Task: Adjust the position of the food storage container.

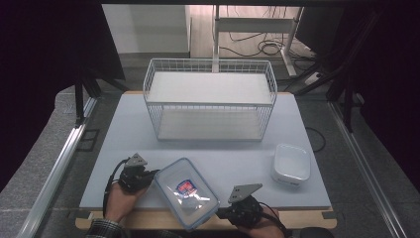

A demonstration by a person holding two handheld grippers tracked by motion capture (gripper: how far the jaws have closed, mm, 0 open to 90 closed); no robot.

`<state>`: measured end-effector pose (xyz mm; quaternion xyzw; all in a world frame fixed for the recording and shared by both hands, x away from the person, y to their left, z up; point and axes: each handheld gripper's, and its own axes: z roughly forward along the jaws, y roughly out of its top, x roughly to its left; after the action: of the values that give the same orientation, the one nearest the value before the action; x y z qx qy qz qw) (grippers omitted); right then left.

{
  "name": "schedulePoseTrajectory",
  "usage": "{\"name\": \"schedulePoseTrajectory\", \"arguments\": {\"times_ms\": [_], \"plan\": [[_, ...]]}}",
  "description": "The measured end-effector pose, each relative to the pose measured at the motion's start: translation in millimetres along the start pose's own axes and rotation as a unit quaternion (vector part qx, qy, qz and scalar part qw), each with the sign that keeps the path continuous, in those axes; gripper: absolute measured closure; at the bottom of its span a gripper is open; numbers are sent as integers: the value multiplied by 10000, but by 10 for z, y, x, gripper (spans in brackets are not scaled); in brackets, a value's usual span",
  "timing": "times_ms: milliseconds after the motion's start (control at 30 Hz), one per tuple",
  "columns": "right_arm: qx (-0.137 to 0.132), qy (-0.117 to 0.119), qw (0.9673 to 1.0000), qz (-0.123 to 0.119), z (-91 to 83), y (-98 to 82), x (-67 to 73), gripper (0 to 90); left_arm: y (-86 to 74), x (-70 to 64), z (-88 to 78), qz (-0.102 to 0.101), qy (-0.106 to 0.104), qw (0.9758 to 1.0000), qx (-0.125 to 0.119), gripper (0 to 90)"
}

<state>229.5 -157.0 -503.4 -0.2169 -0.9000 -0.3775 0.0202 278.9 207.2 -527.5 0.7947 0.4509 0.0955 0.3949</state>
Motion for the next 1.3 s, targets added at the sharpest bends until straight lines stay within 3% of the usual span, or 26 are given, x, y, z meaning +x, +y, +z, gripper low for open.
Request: {"name": "schedulePoseTrajectory", "arguments": {"times_ms": [267, 433, 533, 767, 967, 1300], "plan": [[-5, -698, 9974, 200, -121, -14, -232, 893, 29, -146, 33, 124, -101, 9998, 98, 900], [-52, -932, 9948, 408, -178, -17, -413, 888, 46, -235, 64, 185, -59, 9997, 144, 900], [-74, -1080, 9927, 539, -193, -8, -497, 889, 53, -267, 79, 152, -95, 9997, 154, 900], [-39, -1615, 9843, 718, -203, 64, -761, 892, 90, -374, 107, 110, -254, 9996, 103, 900], [-19, -1828, 9805, 724, -183, 132, -899, 893, 101, -439, 130, 79, -276, 9995, 104, 900], [87, -2123, 9745, 722, -120, 246, -1113, 893, 115, -545, 154, 202, -326, 9992, 128, 900]]}}
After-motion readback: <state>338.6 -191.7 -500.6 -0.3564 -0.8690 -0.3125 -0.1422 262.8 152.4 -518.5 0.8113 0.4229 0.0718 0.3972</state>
